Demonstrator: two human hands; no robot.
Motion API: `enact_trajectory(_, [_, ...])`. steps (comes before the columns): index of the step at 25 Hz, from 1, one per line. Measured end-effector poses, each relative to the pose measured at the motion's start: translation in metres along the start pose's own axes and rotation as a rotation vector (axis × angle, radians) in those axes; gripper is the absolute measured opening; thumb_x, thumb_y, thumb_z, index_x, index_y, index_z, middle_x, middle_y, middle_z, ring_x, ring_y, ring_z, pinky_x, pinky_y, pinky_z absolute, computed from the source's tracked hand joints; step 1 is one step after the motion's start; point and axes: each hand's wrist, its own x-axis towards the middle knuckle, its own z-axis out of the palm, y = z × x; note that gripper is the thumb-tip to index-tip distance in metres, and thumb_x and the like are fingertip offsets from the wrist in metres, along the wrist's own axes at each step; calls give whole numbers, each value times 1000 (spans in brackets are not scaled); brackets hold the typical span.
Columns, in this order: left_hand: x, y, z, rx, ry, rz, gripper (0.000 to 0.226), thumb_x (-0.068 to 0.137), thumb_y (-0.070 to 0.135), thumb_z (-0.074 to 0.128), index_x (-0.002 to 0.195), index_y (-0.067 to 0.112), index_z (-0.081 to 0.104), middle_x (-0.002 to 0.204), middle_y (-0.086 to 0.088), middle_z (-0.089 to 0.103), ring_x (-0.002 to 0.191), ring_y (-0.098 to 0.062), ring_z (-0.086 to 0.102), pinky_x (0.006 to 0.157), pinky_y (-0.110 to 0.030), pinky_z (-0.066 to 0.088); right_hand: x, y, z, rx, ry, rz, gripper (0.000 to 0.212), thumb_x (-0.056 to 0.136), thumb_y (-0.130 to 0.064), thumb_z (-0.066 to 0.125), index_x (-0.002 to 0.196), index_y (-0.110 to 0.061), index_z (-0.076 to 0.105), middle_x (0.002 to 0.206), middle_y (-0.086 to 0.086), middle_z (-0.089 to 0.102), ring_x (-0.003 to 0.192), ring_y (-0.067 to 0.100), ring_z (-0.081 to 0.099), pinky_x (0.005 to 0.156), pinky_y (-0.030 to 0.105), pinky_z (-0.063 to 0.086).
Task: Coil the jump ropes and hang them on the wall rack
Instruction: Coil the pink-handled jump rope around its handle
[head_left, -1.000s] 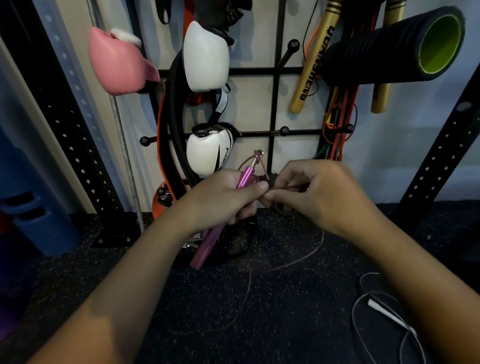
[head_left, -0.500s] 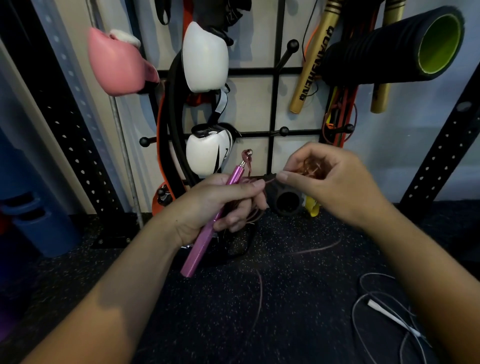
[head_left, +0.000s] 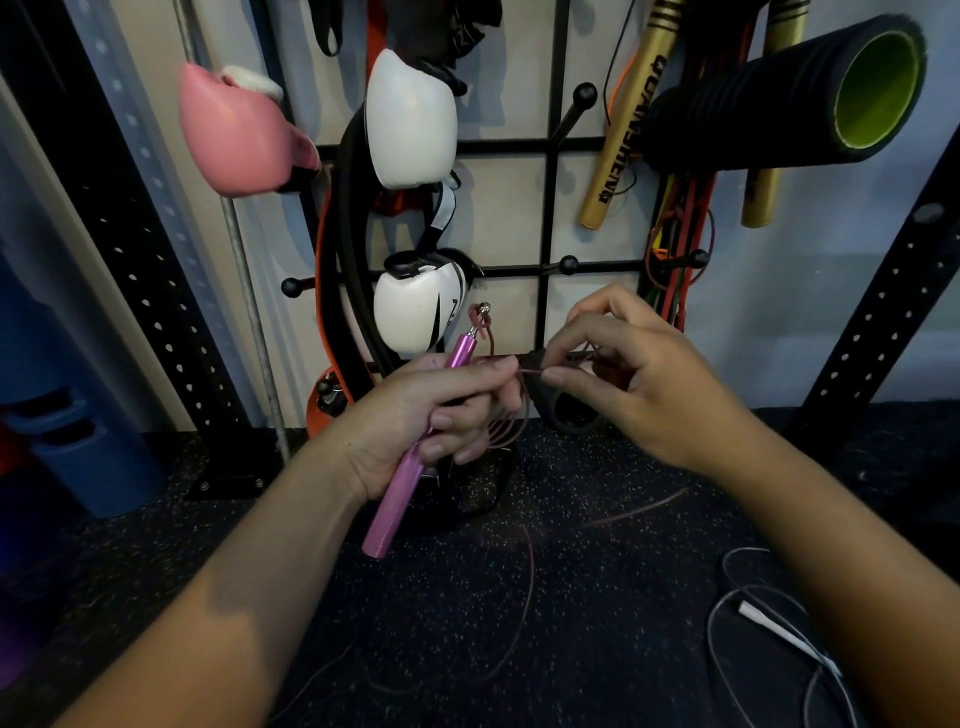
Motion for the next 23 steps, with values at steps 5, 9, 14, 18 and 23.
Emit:
enact_trajectory(5, [-3,2,4,-9,-49,-63,26,96,27,60,80,8,70,39,12,36,28,0,34,44,-20,40,1,-1,-1,41,129,-46,23,89,-41,69,98,-20,72,100,-1,59,82,25,61,72,44,53])
enact_trajectory(9, [-6,5,4,-186,-297,-222,32,100,22,56,72,9,64,35,11,46,27,-1,44,42,-22,41,-5,2,11,33,108,23,39,84,-62,59,93,-25,68,82,-5,66,70,13,60,63,38,52])
enact_trajectory(14, [-1,12,7,-689,-115,81,25,101,19,50,89,6,68,43,6,59,34,-4,54,47,-18,47,-12,12,36,106,-88,200,35,97,-62,37,118,-40,53,68,-4,64,56,2,56,54,30,45])
enact_trajectory(18, [6,17,13,-818,298,316,32,95,19,52,117,-1,64,62,7,72,46,-2,64,53,-14,53,-12,2,55,34,-162,203,40,107,-45,37,146,-42,41,71,-20,63,62,-5,58,57,12,44])
enact_trajectory(23, [8,18,10,-733,479,388,35,104,18,45,115,-6,67,91,-4,80,66,-7,75,58,-18,59,-9,-5,51,127,-74,124,26,106,-34,49,119,-29,72,94,-29,69,87,-19,62,71,7,45])
